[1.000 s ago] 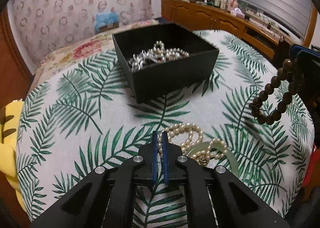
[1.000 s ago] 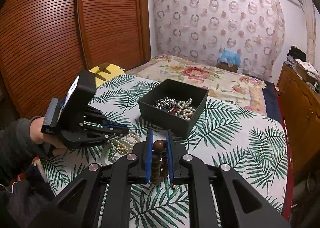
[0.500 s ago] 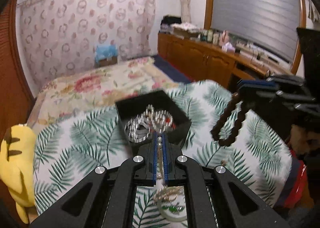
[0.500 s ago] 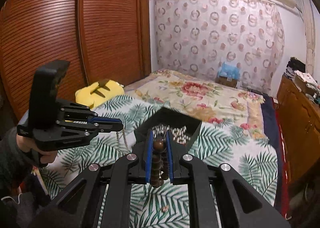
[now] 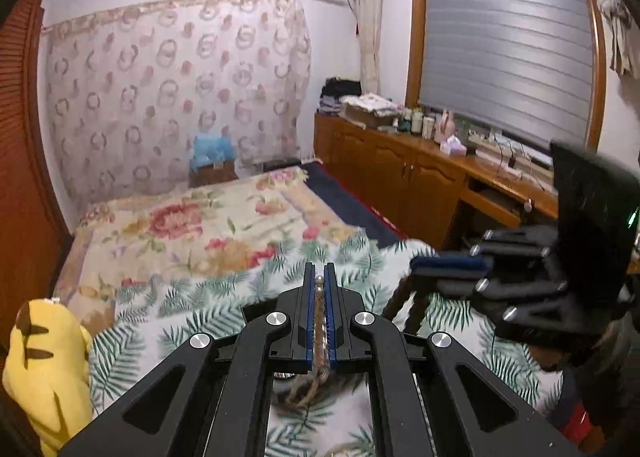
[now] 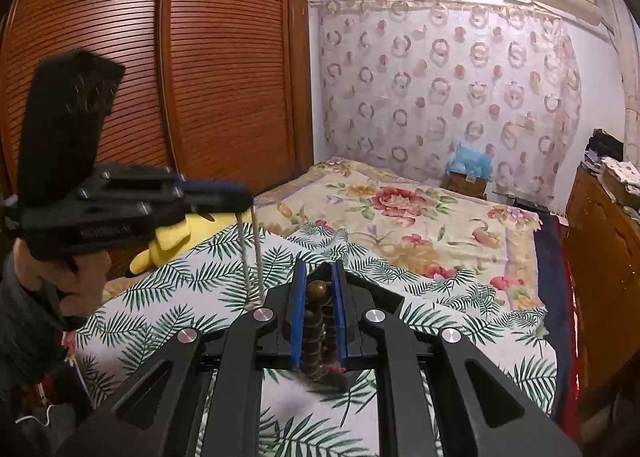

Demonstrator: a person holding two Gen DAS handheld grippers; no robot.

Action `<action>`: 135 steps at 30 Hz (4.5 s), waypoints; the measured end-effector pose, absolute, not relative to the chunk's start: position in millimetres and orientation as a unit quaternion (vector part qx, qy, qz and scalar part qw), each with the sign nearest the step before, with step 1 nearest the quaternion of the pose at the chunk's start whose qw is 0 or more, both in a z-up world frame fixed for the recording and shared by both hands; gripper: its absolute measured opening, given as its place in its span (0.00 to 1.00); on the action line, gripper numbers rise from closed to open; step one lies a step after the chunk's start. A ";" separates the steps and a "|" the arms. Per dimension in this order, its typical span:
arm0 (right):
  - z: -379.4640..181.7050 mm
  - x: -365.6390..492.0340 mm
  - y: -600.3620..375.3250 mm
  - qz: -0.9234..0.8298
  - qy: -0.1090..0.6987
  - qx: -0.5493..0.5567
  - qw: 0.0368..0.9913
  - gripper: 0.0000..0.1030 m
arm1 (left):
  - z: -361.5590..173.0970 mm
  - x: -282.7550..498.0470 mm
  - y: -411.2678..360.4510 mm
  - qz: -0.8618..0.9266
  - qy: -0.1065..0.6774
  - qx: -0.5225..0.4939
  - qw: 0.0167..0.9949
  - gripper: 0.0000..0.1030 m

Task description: Organize jewelry

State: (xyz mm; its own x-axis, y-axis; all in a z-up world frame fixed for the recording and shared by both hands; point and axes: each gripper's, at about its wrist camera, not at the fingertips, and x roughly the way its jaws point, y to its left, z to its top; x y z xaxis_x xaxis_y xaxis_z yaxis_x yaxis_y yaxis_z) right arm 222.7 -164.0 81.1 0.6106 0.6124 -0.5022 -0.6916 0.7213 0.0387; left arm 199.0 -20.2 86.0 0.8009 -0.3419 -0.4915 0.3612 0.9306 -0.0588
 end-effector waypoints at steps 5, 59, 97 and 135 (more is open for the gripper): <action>82.1 243.0 -160.4 0.370 0.253 -0.077 0.891 0.14 | 105.3 214.9 -17.6 -0.180 0.242 0.014 0.953 0.03; -83.9 159.4 -195.6 0.304 0.408 -0.119 0.853 0.33 | -104.0 127.7 -42.8 -0.172 0.431 0.054 0.884 0.78; -28.4 231.1 -149.1 0.332 0.336 -0.133 0.871 0.16 | -54.0 170.1 -32.1 -0.145 0.370 0.049 0.917 0.67; -24.7 258.4 -172.7 0.322 0.328 -0.103 0.882 0.25 | -69.6 291.4 -51.6 -0.150 0.396 0.048 0.905 0.67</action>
